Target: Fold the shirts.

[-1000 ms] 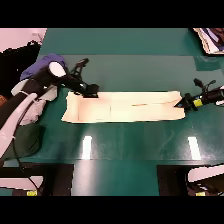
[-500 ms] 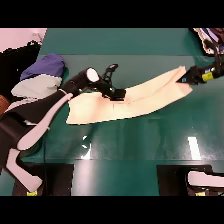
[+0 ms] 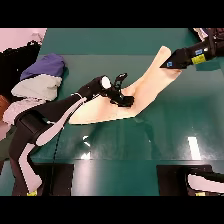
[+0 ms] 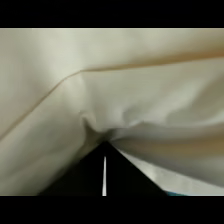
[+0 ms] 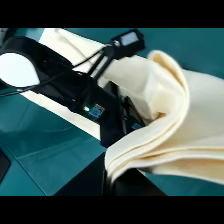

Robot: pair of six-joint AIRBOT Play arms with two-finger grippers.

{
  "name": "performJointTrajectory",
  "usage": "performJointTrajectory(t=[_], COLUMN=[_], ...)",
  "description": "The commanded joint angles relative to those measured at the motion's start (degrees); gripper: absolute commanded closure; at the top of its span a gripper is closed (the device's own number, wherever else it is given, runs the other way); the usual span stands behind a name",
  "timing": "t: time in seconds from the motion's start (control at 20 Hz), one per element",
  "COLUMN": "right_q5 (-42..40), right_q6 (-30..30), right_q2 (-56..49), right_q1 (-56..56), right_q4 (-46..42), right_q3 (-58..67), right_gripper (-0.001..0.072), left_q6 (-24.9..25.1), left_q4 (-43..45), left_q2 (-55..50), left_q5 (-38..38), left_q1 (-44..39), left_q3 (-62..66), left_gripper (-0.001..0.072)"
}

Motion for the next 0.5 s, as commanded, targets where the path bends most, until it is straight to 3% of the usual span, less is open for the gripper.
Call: performJointTrajectory(t=[0.0,0.15,0.45], right_q5=[-1.51,-3.56,-13.22], right_q6=[0.44,0.39,0.33], right_q2=[-0.02,-0.07,-4.26], right_q1=[3.74,6.69,19.45], right_q4=[0.07,0.09,0.17], right_q3=[1.31,1.31,1.31], right_gripper=[0.0696,0.0696,0.0695], left_q6=[0.02,0.31,0.33], left_q4=[0.72,3.06,18.97], left_q2=[0.48,4.15,21.0], left_q5=[-2.36,-4.66,-11.96], left_q1=[0.81,4.5,21.62], left_q3=[0.96,2.8,2.99], left_gripper=[0.0687,0.0688,0.0687])
